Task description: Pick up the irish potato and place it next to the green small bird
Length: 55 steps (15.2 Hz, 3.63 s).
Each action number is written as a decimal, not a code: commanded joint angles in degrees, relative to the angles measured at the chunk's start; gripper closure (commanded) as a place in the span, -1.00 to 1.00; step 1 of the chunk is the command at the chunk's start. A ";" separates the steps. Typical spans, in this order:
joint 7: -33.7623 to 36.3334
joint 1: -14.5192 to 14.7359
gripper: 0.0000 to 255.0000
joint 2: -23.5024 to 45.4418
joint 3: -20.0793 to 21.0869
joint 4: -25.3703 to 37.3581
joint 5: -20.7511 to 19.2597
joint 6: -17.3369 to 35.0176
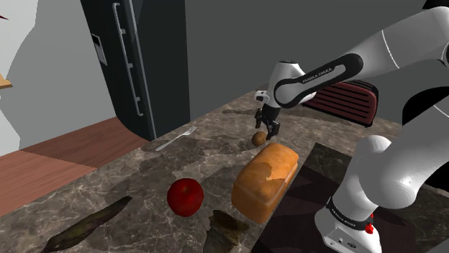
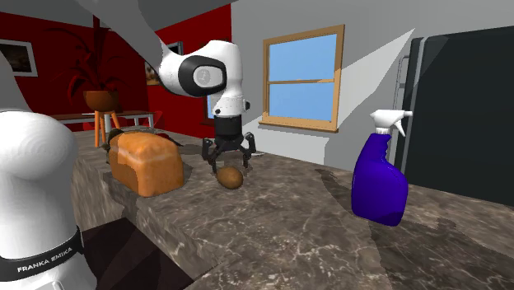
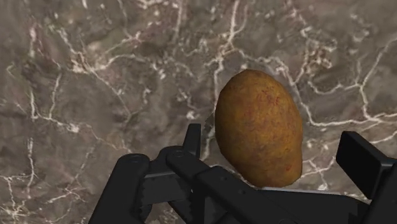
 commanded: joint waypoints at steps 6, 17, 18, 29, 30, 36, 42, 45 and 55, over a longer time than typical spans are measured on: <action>-2.00 1.33 -1.00 4.35 -1.36 -1.28 1.90 5.53; -2.00 1.33 1.00 4.35 -1.36 -1.28 1.90 5.53; -2.00 1.33 1.00 4.35 -1.36 -1.28 1.90 5.53; -0.13 0.25 1.00 -0.25 0.17 1.00 0.07 -1.13; 0.07 0.14 1.00 -0.82 0.38 1.38 -0.10 -2.06; 1.04 -0.34 1.00 -3.86 1.54 3.91 -0.75 -7.54; 1.73 -0.57 1.00 -6.23 2.57 6.89 -0.98 -12.81; 2.00 -0.61 1.00 -7.17 3.05 8.53 -1.00 -15.37; 13.35 4.57 1.00 -5.74 11.91 9.80 2.70 -15.44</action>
